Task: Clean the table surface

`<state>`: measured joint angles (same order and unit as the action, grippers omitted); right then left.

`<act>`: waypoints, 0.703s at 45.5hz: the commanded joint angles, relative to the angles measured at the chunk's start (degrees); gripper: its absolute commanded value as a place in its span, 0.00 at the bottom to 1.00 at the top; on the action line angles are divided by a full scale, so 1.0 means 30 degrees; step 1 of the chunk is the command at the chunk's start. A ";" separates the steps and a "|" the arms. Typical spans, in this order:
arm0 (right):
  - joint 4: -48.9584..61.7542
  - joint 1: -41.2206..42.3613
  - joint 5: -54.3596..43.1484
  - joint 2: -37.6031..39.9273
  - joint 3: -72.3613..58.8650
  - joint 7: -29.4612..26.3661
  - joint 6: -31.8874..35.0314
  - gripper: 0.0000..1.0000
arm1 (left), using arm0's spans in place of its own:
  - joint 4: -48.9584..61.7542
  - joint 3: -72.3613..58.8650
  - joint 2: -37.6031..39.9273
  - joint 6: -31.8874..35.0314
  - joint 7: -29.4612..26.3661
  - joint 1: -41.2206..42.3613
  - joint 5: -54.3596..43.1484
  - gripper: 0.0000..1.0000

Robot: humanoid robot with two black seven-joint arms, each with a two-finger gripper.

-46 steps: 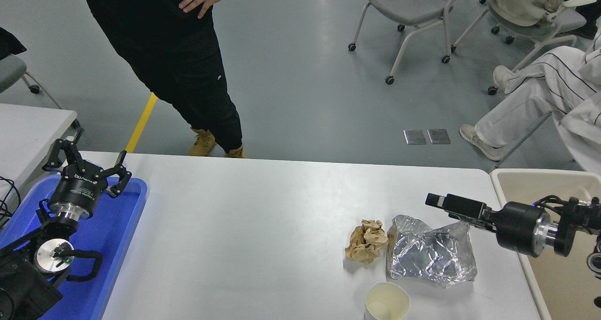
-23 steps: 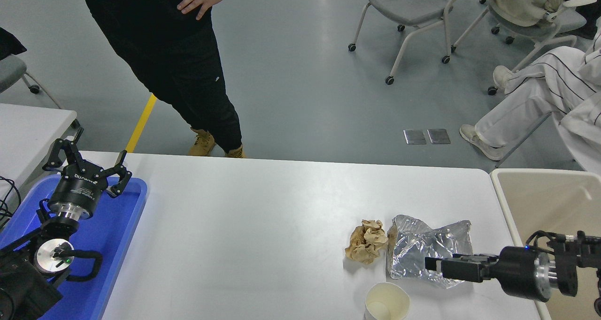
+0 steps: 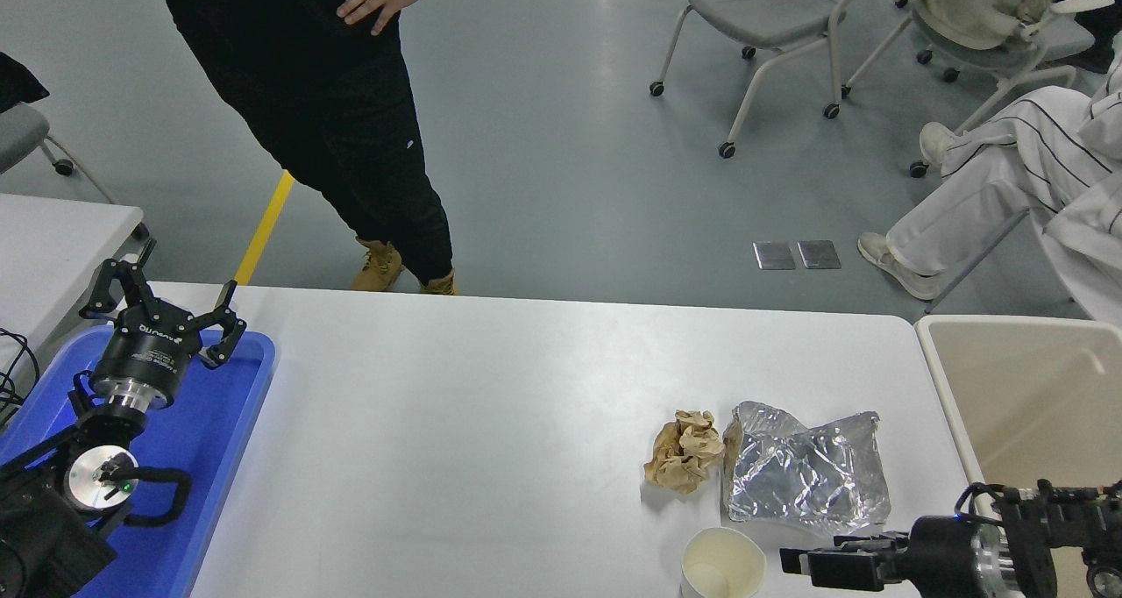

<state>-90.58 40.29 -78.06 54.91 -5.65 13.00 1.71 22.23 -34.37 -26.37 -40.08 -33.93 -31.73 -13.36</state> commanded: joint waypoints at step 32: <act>-0.0420 0.0369 0.3285 0.0004 0.0271 -0.2546 0.1039 1.00 | 0.0001 0.0000 0.0001 -0.0001 0.0000 0.0000 0.0000 1.00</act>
<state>-90.51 39.97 -70.38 52.47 -5.16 5.70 3.08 22.20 -34.37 -26.37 -40.08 -33.93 -31.73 -13.36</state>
